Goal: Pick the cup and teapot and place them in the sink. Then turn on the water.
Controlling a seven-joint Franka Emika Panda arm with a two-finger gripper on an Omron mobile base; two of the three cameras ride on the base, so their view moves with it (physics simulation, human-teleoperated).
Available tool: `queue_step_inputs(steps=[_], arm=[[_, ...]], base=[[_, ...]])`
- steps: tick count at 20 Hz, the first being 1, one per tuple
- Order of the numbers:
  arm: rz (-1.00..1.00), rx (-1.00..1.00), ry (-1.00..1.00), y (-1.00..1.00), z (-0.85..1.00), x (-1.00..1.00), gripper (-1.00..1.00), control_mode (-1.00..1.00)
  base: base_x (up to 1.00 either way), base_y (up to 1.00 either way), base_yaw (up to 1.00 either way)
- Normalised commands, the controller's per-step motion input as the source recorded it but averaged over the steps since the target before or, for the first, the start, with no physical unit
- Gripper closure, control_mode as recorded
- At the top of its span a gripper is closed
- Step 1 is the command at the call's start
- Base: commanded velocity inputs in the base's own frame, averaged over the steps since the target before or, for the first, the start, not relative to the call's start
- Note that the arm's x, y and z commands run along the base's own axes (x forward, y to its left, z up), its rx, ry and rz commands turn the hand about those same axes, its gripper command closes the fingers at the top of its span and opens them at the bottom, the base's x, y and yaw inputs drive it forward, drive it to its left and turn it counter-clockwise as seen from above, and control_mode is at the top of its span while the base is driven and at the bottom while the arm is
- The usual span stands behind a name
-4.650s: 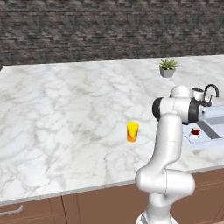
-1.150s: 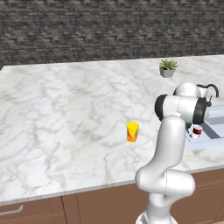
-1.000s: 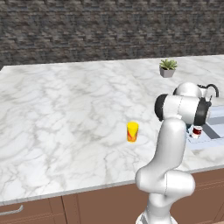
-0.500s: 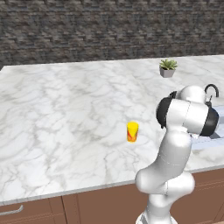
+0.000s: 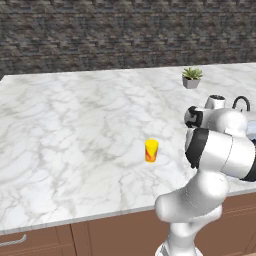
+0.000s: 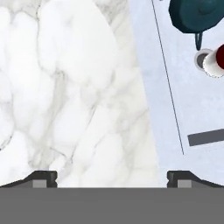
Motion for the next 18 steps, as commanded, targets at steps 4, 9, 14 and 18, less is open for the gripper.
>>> queue_step_inputs(steps=[4, 9, 14, 18], arm=[[0.0, 0.0, 0.0, 0.51, 0.38, -0.2, -1.0, -1.0], [0.0, 0.0, 0.0, 0.49, 0.32, -0.07, -1.0, -1.0], [0.0, 0.0, 0.0, 0.46, 0.22, -0.04, -1.0, -1.0], [0.0, 0.0, 0.0, 0.33, 0.13, -0.01, -1.0, -1.0]], base=[[0.0, 0.0, 0.0], [0.0, 0.0, 0.0], [0.0, 0.0, 0.0], [0.0, 0.0, 0.0]])
